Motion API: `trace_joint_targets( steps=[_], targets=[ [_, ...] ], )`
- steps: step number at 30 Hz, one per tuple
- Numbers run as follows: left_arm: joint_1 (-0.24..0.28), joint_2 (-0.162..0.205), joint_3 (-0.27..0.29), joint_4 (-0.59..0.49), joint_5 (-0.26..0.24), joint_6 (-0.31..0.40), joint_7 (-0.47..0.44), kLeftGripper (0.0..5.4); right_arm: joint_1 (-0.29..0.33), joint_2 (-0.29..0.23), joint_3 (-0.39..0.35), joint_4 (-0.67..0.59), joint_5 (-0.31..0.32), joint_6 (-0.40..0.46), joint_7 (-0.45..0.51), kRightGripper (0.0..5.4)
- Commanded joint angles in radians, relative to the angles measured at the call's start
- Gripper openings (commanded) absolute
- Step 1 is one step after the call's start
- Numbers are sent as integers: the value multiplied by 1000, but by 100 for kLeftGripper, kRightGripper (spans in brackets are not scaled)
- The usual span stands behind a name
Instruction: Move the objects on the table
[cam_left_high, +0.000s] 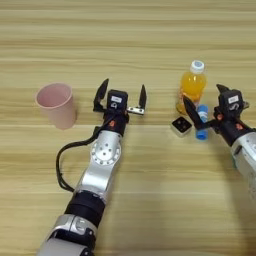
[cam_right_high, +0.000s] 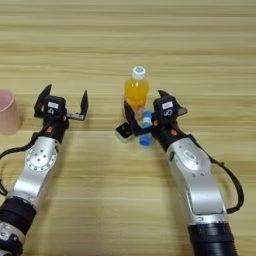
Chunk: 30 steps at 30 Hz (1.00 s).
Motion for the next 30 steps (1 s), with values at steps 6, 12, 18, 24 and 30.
trace_joint_targets(
  steps=[6,12,18,24,30],
  targets=[
    [-10,-23,-8,13,11,-12,10,537,-100,0,10,108,-19,-13,8,540],
    [-11,-22,-8,12,10,-11,10,537,-151,15,14,183,-35,-38,-5,540],
    [-9,-21,-8,9,10,-10,9,537,-192,25,16,251,-45,-60,-4,540],
    [-6,-22,-9,5,11,-9,9,537,-232,32,15,328,-55,-92,-3,540],
    [-4,-23,-11,3,12,-10,11,537,-260,31,7,380,-56,-120,-5,540]
  ],
)
